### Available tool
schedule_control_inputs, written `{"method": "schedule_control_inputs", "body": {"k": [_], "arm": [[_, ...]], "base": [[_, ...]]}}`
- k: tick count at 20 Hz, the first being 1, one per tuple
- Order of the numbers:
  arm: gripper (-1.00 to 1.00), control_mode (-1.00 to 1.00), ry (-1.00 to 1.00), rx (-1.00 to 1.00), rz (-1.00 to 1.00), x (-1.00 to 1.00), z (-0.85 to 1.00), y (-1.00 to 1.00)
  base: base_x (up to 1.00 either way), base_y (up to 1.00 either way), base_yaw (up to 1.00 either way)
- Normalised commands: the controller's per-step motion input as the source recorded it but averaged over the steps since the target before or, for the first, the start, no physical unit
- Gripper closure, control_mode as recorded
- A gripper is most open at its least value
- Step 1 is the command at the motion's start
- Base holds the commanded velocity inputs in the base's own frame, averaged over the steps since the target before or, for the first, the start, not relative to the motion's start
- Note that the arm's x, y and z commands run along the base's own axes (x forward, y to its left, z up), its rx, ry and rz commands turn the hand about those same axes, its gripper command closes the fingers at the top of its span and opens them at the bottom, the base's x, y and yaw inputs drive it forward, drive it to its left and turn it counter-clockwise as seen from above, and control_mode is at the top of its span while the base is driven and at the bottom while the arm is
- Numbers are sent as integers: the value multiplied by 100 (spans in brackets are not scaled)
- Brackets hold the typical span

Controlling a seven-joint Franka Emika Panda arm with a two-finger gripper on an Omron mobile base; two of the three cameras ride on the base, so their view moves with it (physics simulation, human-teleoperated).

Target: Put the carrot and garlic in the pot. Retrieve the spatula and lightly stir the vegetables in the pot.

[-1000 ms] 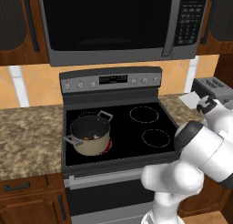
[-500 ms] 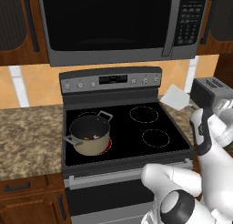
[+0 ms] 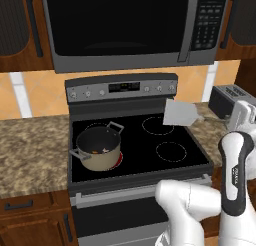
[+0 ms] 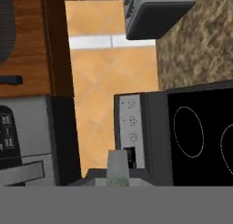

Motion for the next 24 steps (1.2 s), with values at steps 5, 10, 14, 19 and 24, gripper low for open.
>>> {"method": "schedule_control_inputs", "body": {"k": [5, 10, 14, 19, 24], "arm": [[100, -100, -33, -70, 39, -44, 72, 73], [100, -100, -37, -78, 28, -36, 53, 98], [100, -100, -54, -73, 4, -44, 36, 100], [100, -100, -50, -72, 0, -29, 33, 100], [100, -100, -38, -57, 0, -10, 25, 100]], "base": [[0, 0, 0], [0, 0, 0], [0, 0, 0], [0, 0, 0], [0, 0, 0]]}}
